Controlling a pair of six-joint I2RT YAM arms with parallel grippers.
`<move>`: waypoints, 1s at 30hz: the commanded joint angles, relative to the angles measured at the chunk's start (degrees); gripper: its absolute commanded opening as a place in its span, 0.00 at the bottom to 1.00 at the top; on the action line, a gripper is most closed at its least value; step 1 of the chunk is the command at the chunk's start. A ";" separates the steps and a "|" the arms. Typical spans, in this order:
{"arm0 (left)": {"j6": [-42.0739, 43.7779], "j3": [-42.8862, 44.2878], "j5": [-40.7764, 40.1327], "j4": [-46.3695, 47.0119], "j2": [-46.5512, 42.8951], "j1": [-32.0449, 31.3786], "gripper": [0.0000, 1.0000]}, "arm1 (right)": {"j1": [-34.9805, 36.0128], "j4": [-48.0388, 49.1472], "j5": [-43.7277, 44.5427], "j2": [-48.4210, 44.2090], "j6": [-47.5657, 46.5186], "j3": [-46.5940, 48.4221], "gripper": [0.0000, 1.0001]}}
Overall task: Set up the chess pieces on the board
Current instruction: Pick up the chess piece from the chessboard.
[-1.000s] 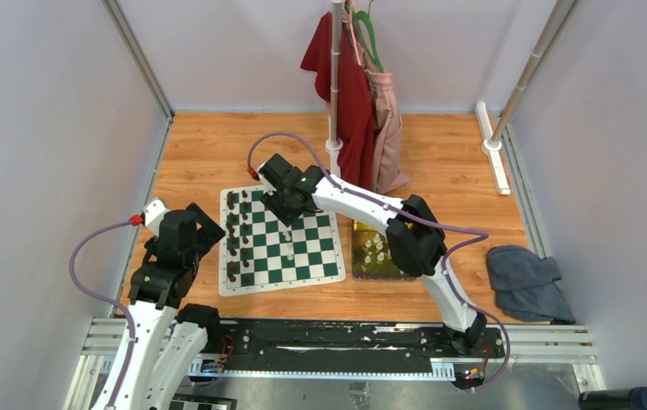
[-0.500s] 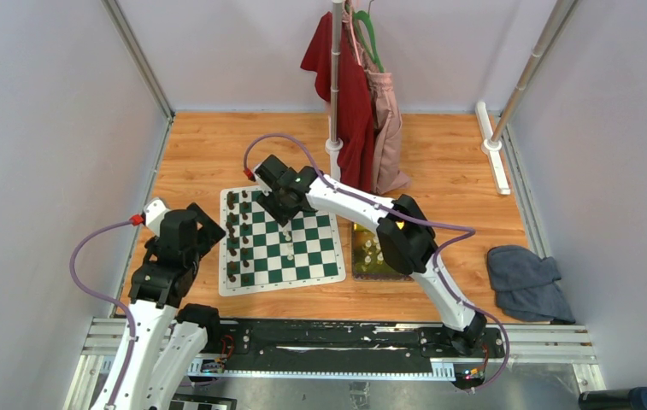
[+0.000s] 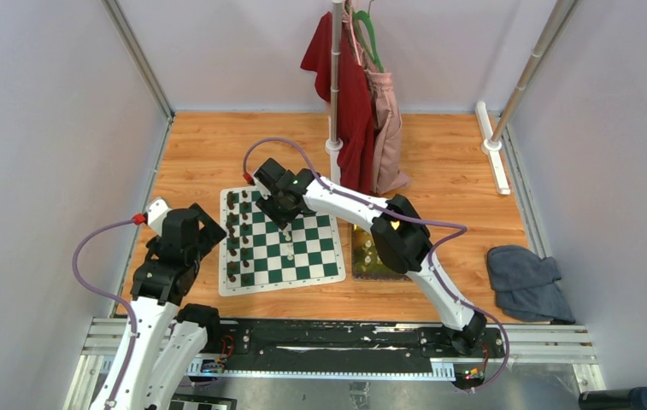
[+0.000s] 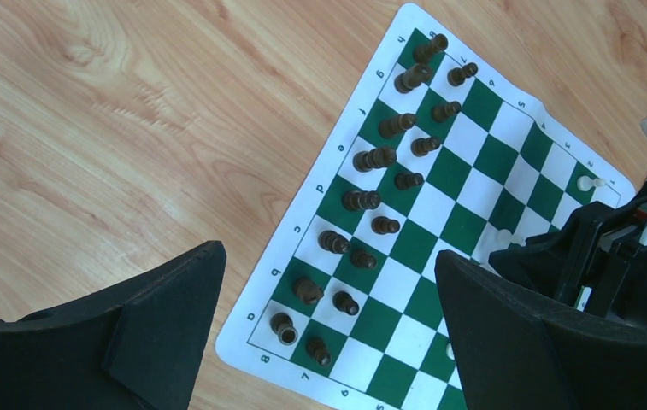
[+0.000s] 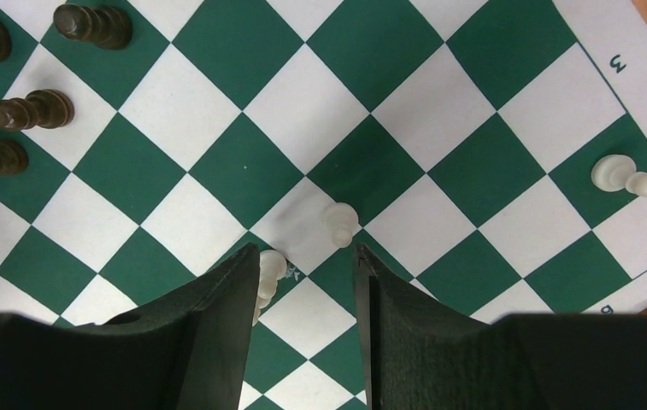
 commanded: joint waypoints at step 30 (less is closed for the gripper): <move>0.33 -2.22 -1.10 1.25 0.92 0.27 1.00 | -2.51 -0.75 -3.09 3.65 0.91 4.84 0.37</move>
